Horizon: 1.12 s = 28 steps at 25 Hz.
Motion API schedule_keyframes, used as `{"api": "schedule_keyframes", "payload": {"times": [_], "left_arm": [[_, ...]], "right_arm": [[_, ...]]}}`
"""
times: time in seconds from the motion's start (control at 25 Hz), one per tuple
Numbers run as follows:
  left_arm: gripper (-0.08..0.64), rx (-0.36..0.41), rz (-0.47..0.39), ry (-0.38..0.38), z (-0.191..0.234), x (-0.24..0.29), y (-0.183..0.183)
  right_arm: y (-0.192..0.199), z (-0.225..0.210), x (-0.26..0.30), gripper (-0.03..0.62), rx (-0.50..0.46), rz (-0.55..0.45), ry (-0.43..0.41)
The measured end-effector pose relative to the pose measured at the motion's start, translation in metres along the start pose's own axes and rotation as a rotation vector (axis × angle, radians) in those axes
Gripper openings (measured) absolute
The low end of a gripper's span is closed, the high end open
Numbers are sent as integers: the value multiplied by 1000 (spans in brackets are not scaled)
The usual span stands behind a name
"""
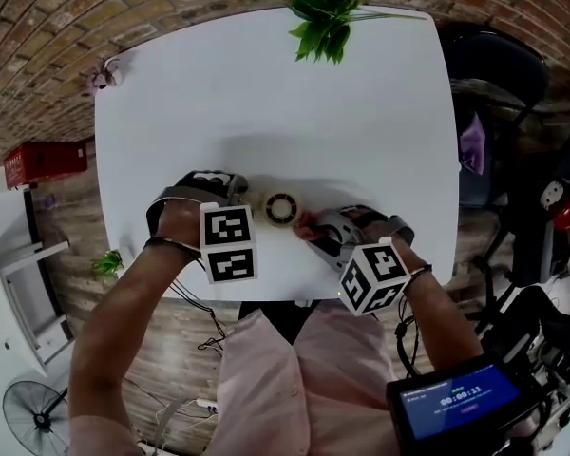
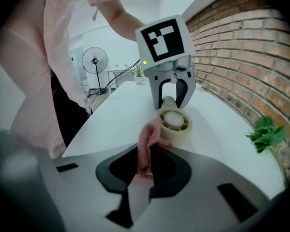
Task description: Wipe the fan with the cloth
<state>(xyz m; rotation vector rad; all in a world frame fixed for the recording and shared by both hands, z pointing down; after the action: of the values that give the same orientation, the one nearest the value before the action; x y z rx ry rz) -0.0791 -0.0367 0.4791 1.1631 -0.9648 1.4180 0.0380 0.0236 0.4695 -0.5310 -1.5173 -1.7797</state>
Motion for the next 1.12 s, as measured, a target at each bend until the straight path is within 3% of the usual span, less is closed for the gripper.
{"api": "schedule_keyframes", "payload": {"times": [0.2, 0.36, 0.48, 0.6, 0.72, 0.92, 1.12], "left_arm": [[201, -368, -176, 11, 5, -2, 18], [270, -517, -292, 91, -13, -1, 28], [301, -609, -403, 209, -33, -3, 20], [305, -617, -544, 308, -52, -10, -14], [308, -583, -628, 331, -52, -10, -53], [319, -555, -696, 325, -29, -12, -99], [321, -565, -716, 304, -26, -18, -103]], "right_arm": [[-14, -2, -8, 52, 267, -71, 116], [-4, -8, -31, 54, 313, -56, 168], [15, -22, -51, 54, 350, -16, 232], [35, -37, -74, 54, 421, 17, 317], [54, -44, -95, 54, 460, 48, 384], [70, -40, -117, 54, 494, 65, 430], [70, -31, -118, 55, 507, 52, 418]]}}
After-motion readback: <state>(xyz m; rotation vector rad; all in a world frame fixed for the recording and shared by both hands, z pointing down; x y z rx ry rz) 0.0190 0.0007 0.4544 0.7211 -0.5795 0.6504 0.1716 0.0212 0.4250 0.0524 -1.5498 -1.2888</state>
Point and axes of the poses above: the fingertips, and each gripper's own axes: x forward along the fingers, z to its left, y out of its underside, the point moved 5 cm from there along -x, backward along the fingers, and after that the axes turned 13 degrees about y, right-handed, at the moved point
